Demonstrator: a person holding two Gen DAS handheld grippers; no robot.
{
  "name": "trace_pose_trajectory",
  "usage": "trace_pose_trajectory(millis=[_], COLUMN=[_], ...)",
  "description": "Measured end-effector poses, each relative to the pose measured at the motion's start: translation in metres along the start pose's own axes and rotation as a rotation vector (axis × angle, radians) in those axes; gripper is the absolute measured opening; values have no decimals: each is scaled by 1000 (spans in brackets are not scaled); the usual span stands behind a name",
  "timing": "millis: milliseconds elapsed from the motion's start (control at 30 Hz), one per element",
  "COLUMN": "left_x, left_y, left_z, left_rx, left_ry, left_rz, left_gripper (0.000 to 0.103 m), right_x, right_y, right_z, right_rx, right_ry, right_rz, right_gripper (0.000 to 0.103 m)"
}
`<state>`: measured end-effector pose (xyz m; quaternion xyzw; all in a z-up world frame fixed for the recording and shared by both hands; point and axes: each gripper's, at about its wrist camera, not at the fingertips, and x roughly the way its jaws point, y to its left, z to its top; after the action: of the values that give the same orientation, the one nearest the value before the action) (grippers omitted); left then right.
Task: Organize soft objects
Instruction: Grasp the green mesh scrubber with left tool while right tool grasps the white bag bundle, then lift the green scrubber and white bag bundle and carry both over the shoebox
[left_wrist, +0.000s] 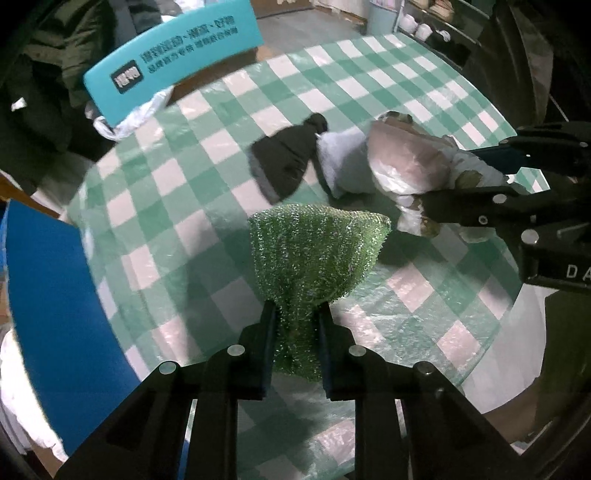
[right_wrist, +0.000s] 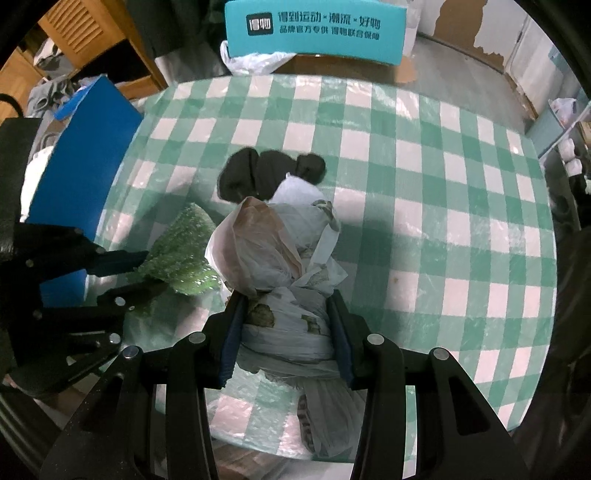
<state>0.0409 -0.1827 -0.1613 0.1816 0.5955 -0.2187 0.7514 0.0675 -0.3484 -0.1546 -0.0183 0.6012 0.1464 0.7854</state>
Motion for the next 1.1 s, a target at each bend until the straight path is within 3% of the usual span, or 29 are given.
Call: trace_pose_trajectory(millis=[600,1100], left_x=[-58,-95], left_y=[43,85], left_z=[7,-1], left_rx=[-75,-154], left_ry=[-136,-203], left_rz=[61,119], left_gripper=[20,20], right_x=[-49,-71], right_y=[23,58], right_z=[30,55], right_rx=[-24,-80], right_ry=[-124,-187], right_rz=[14,42], right_gripper=[43,43])
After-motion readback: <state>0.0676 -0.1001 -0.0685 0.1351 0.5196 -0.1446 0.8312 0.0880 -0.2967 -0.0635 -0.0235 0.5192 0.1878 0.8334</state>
